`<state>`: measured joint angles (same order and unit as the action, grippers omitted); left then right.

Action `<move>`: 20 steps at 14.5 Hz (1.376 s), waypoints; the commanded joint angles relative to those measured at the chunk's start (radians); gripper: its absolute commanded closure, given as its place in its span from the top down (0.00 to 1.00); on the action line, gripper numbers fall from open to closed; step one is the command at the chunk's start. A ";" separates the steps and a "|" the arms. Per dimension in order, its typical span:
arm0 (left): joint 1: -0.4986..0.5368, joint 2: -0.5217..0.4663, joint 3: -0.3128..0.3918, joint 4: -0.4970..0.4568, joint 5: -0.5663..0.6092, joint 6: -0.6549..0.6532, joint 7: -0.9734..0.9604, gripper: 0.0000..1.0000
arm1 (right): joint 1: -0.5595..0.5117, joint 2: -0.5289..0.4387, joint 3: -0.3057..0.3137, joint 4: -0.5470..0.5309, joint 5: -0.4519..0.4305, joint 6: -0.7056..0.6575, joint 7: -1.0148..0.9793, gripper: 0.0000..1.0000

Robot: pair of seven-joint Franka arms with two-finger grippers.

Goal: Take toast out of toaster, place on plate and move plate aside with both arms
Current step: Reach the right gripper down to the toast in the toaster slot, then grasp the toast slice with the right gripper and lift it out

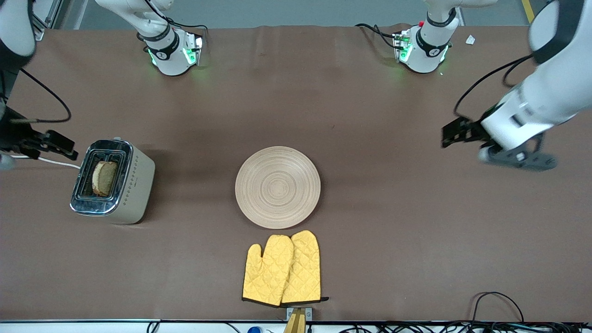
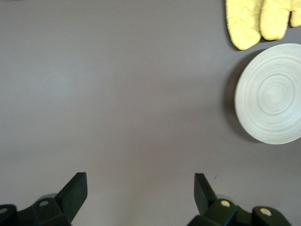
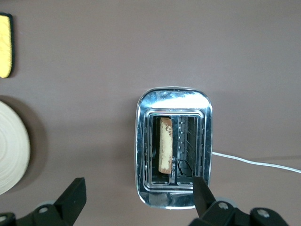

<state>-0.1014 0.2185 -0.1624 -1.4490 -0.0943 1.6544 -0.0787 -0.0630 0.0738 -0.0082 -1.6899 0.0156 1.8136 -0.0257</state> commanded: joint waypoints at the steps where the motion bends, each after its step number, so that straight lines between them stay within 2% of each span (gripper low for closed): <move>1: 0.003 0.056 -0.038 0.030 -0.019 0.054 -0.001 1.00 | -0.011 0.015 0.004 -0.043 0.009 0.023 -0.006 1.00; 5: 0.003 0.094 -0.052 0.030 -0.021 0.099 -0.003 1.00 | -0.015 0.070 0.004 -0.062 0.006 0.064 -0.008 1.00; 10: 0.008 0.137 -0.052 0.030 -0.018 0.120 0.004 1.00 | -0.024 0.087 0.004 -0.192 0.004 0.265 -0.010 1.00; 13: 0.012 0.139 -0.051 0.029 -0.018 0.117 0.002 1.00 | -0.024 0.107 0.004 -0.214 0.004 0.282 -0.010 0.99; 16: 0.022 0.146 -0.052 0.035 -0.028 0.119 0.005 1.00 | -0.024 0.107 0.004 -0.281 0.004 0.329 -0.010 0.98; 17: 0.022 0.147 -0.051 0.035 -0.045 0.119 0.005 1.00 | -0.024 0.107 0.004 -0.284 0.004 0.325 -0.010 0.93; 19: 0.016 0.151 -0.051 0.035 -0.053 0.119 0.004 1.00 | -0.026 0.107 0.002 -0.284 0.004 0.325 -0.010 0.74; 20: 0.014 0.157 -0.051 0.035 -0.053 0.117 0.004 1.00 | -0.031 0.109 0.004 -0.284 0.004 0.325 -0.008 0.67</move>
<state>-0.0880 0.3543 -0.2063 -1.4404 -0.1314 1.7756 -0.0789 -0.0732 0.1959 -0.0140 -1.9561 0.0156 2.1247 -0.0262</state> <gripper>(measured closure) 0.000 0.154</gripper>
